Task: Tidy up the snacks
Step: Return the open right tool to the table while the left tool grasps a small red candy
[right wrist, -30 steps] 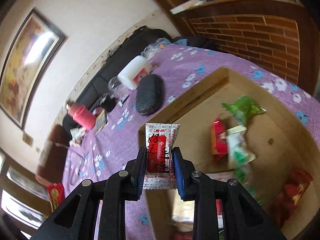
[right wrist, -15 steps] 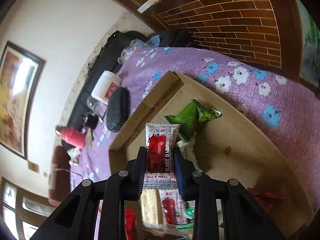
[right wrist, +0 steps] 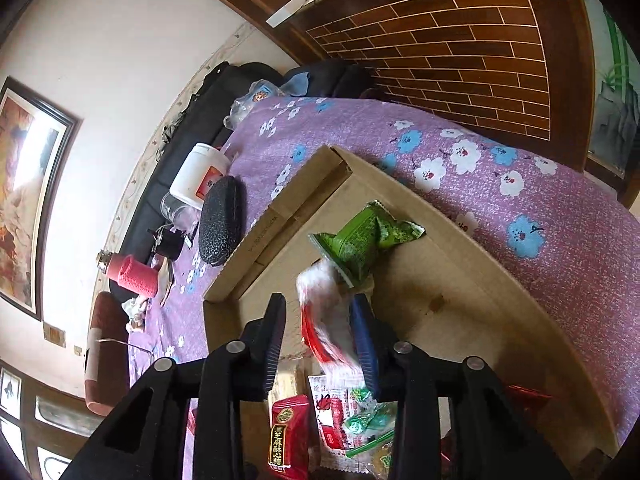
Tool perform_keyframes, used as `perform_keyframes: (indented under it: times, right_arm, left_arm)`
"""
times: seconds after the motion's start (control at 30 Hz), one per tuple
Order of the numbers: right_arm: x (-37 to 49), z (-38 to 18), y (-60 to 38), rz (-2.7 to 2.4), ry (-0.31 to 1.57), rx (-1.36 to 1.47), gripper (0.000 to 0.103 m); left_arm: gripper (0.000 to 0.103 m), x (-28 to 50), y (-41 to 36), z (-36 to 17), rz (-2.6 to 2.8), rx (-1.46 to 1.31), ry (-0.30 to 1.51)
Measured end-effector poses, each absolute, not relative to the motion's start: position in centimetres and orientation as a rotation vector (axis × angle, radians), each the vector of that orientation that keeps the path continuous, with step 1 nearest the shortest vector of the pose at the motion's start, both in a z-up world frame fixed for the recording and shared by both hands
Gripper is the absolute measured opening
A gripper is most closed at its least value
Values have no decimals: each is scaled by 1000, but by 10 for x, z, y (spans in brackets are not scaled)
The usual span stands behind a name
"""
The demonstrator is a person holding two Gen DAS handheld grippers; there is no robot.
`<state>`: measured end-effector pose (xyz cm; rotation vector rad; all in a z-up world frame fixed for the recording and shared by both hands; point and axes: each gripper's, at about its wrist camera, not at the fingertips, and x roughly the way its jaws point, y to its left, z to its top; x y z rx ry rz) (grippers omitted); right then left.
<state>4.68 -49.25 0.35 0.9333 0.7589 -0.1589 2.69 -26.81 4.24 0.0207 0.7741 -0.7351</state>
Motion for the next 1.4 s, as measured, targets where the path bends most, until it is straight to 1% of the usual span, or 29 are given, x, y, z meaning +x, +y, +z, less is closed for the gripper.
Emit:
perform_keyframes:
  times: [0.17, 0.23, 0.3, 0.4, 0.53, 0.63, 0.77, 0.9, 1.07, 1.27, 1.37, 1.4]
  right_arm:
    - [40, 21, -487, -184, 683, 861, 36]
    - [39, 31, -478, -175, 648, 801, 36]
    - [41, 39, -466, -146, 634, 743, 36]
    - [46, 44, -448, -83, 634, 677, 36]
    - [48, 49, -427, -15, 629, 605, 36]
    - [48, 53, -412, 32, 621, 557, 36]
    - [49, 54, -398, 67, 618, 512, 36]
    - [52, 52, -382, 84, 629, 469, 36]
    - [52, 51, -379, 109, 632, 479, 36]
    - [51, 54, -376, 143, 629, 479, 36]
    - [50, 54, -372, 154, 629, 475, 36]
    - [51, 54, -371, 157, 630, 469, 36]
  left_arm:
    - [37, 23, -262, 58, -656, 46, 721]
    - [44, 27, -254, 64, -568, 59, 713]
    - [46, 32, -242, 68, -520, 36, 733]
    - [46, 42, -221, 69, -439, 23, 781]
    - [46, 53, -181, 68, -331, 18, 817]
    - [46, 61, -143, 67, -248, -5, 810]
    - [46, 86, -84, 62, -118, -105, 830]
    - [46, 113, -39, 45, -39, -237, 886]
    - [46, 130, -27, 23, -19, -324, 944]
    - [46, 143, -44, 21, 24, -223, 958]
    - [46, 154, -41, 15, 41, -236, 966]
    - [43, 157, -40, 13, 49, -233, 970]
